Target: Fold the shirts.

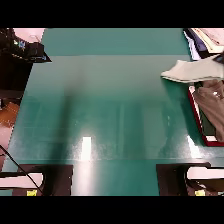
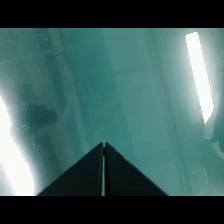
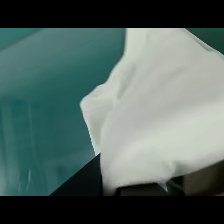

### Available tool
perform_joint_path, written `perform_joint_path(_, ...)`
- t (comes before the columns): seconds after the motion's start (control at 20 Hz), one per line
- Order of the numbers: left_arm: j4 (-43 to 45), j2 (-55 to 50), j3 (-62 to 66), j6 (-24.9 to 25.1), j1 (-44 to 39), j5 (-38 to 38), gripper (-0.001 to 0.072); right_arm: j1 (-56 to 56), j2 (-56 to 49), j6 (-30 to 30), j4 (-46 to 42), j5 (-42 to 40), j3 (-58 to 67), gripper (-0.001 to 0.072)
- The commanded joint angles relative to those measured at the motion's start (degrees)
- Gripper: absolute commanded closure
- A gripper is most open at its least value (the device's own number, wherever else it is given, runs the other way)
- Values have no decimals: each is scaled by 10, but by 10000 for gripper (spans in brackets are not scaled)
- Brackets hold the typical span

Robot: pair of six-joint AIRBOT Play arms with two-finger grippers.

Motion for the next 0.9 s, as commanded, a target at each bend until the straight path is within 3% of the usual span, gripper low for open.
perform_joint_path(0.0, -6, 0, 1, 0, -12, 0, 679, -55, 10, -1, 10, -15, 29, 699)
perform_joint_path(0.4, -5, 0, 1, 8, -15, 7, 679, -56, 30, 4, 3, 23, 173, 699)
perform_joint_path(0.65, -6, 0, 1, 16, -15, 7, 680, -56, 121, 21, -98, 43, 96, 699)
perform_joint_path(0.85, -6, 0, 0, 28, -15, 7, 679, -56, 191, 29, -195, 108, 3, 697)
